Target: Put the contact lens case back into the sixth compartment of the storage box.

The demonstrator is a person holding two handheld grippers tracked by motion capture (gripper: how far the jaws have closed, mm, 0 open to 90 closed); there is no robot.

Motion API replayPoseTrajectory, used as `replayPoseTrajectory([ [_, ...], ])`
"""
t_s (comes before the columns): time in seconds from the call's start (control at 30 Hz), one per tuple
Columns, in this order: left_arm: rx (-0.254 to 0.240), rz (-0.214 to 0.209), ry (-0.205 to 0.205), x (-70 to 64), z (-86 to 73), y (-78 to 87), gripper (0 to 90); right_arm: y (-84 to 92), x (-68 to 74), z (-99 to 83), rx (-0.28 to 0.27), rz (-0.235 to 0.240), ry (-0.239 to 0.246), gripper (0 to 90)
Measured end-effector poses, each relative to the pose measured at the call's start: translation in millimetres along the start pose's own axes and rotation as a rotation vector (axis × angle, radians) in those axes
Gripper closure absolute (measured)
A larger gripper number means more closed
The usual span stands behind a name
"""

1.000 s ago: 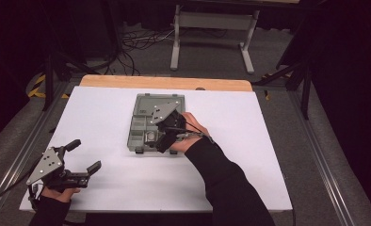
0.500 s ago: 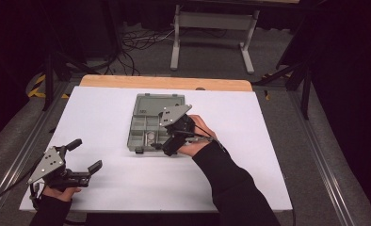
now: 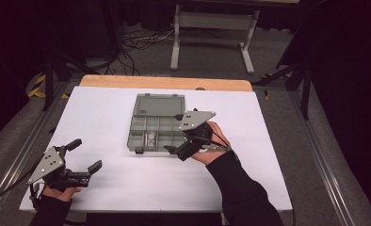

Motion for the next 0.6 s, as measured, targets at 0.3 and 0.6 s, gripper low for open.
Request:
replayPoseTrajectory([
  [0.3,-0.004,0.003,0.001,-0.4,0.1,-0.1,0.1,20.8,6.7,-16.1,-0.027,-0.049,-0.031,0.8],
  [0.6,0.002,0.002,0.001,-0.2,-0.6,-0.3,0.1,34.3,12.3,-31.4,-0.053,-0.084,-0.056,0.9],
])
Point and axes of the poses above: each handheld gripper's, and its own axes: y roughly backward along the jaws, z roughly out of its top, x roughly to its left, the point moved 4 cm from there along -y, roughly forward along the jaws, and after that the axes turned 15 degrees about z, right-handed, at the moved point
